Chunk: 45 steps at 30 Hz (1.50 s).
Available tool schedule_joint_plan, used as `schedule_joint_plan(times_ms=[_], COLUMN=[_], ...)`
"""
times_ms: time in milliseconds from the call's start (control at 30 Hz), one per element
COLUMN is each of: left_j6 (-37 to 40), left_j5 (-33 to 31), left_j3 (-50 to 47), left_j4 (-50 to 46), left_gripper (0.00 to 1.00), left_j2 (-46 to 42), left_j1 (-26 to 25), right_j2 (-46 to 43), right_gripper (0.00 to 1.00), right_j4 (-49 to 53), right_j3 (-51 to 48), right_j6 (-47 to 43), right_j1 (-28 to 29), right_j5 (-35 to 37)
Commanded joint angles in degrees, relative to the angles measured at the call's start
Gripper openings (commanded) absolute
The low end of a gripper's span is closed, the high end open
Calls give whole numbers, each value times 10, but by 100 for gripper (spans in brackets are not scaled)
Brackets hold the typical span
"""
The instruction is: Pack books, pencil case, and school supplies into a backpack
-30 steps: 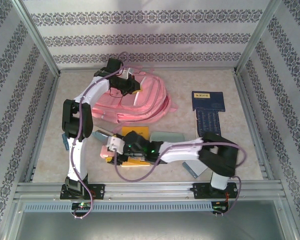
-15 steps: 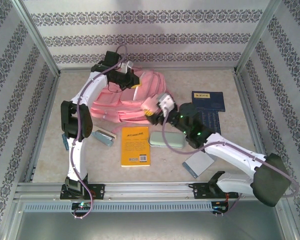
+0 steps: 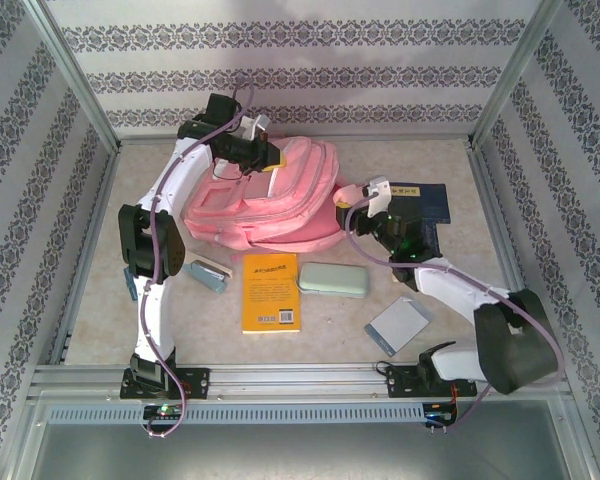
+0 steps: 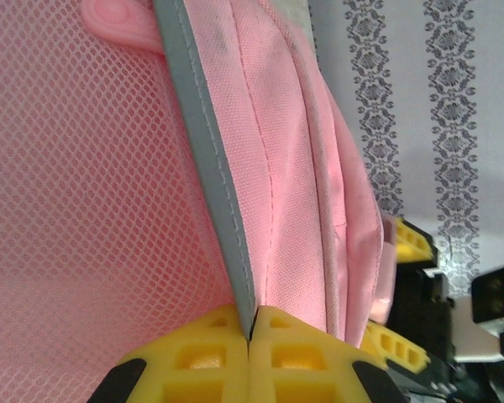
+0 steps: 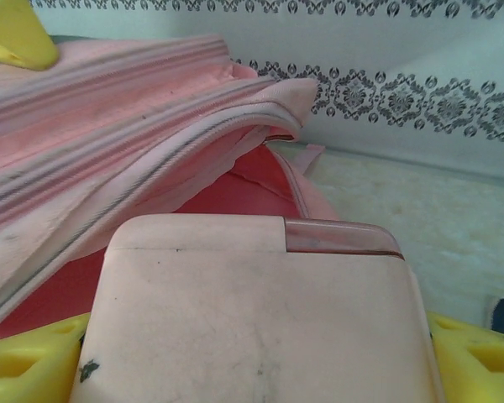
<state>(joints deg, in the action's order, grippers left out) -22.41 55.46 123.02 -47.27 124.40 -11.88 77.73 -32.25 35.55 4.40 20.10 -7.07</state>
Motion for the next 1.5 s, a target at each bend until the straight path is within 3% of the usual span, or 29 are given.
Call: schedule_joint_plan(times_ms=[0, 233, 400, 533, 733, 1033, 1333, 1433, 1467], left_j6=[24, -15, -42, -65, -100, -127, -206, -205, -204], left_j5=[93, 138, 163, 177, 186, 193, 213, 214, 214], left_j3=[14, -5, -14, -18, -19, -6, -20, -25, -26], left_j4=[21, 76, 112, 141, 188, 219, 312, 312, 311], left_gripper=[0, 0, 0, 0, 0, 0, 0, 0, 0], left_j2=[-59, -84, -95, -97, -94, -90, -100, -106, -106], left_j1=[7, 20, 32, 33, 32, 22, 5, 6, 5], right_j2=[41, 153, 251, 297, 344, 415, 525, 538, 537], right_gripper=[52, 51, 51, 50, 49, 51, 58, 77, 93], right_j4=[-80, -179, -331, -343, -237, 2, 126, 130, 127], right_j3=[11, 53, 82, 128, 219, 384, 562, 591, 593], right_j6=[30, 49, 186, 254, 231, 111, 157, 179, 181], right_j1=[-5, -4, -32, -14, 48, 118, 150, 159, 160], right_j5=[-37, -141, -221, -237, -233, -207, -195, -166, -159])
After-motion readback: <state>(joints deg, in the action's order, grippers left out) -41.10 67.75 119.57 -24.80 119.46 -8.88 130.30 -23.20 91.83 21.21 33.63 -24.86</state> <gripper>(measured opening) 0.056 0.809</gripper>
